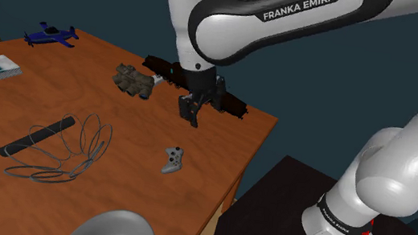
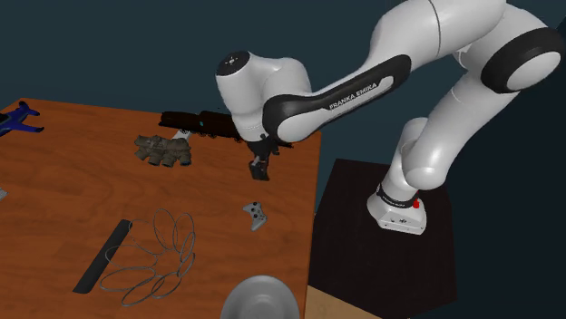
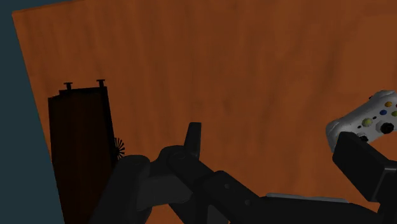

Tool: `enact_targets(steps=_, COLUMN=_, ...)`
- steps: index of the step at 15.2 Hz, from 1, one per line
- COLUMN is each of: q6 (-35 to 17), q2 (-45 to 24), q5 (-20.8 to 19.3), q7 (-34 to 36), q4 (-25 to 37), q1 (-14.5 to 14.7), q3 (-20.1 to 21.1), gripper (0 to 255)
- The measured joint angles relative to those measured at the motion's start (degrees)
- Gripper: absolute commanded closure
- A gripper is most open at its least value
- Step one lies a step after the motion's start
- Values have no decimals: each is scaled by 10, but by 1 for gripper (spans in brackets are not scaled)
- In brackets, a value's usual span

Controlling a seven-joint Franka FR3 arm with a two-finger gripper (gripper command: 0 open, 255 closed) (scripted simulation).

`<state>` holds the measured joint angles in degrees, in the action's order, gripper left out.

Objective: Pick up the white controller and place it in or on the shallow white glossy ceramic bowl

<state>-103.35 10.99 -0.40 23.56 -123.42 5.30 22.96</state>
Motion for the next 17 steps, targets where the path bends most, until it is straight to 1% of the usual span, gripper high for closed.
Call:
enact_targets(steps=3, q6=-5, q2=-68, q5=-20, q7=50, q4=45, q1=9, q3=24, gripper=0)
enact_targets(steps=6, q6=-1, q2=-144, q5=-47, q7=98, q4=105, q1=22, q3=40, gripper=0)
enact_targets(steps=9, q6=15, q2=-224, q5=-78, q7=143, q4=178, q1=44, q3=49, gripper=0)
enact_targets(steps=10, q6=15, q2=-240, q5=-84, q7=155, q4=189, q1=51, q3=51, gripper=0)
enact_targets(steps=12, q6=6, q2=-251, q5=-88, q7=163, q4=189, q1=55, q3=51, gripper=0)
enact_targets(steps=17, q6=-32, q2=-259, q5=-94, q7=168, q4=157, q1=54, q3=49, gripper=0)
